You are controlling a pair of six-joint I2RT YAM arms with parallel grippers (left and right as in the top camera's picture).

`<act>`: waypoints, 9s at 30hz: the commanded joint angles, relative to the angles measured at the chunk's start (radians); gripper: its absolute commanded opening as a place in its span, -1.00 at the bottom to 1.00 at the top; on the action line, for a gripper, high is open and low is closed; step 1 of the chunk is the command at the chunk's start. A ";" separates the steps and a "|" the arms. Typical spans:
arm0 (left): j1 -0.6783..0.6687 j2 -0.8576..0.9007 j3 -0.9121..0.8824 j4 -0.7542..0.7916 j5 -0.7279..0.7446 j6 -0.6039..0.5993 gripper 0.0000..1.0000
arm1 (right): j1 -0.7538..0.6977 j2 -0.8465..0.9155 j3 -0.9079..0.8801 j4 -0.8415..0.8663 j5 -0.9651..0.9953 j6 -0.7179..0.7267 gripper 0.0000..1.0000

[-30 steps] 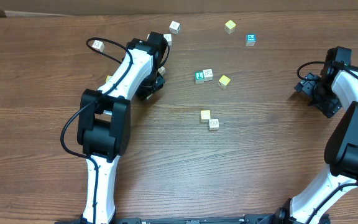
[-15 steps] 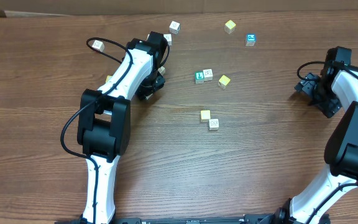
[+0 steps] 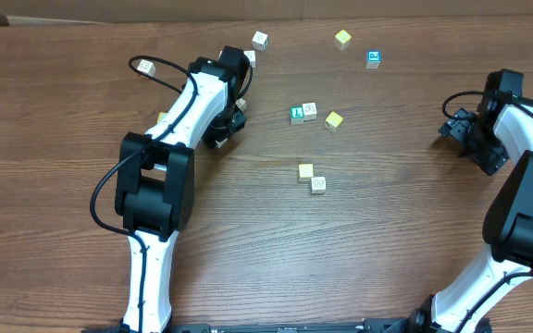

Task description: Form a circle

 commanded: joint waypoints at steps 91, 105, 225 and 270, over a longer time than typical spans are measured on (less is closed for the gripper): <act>-0.009 0.018 0.029 -0.049 0.025 0.005 -0.15 | 0.001 -0.027 -0.004 0.003 0.003 0.003 1.00; 0.000 0.018 0.014 -0.016 0.024 0.005 -0.15 | 0.001 -0.027 -0.004 0.003 0.003 0.003 1.00; -0.317 -0.233 -0.308 0.097 0.162 0.199 -0.23 | 0.001 -0.027 -0.004 0.003 0.003 0.003 1.00; -0.362 -0.233 -0.309 0.117 0.204 0.239 -0.31 | 0.002 -0.027 -0.004 0.003 0.003 0.003 1.00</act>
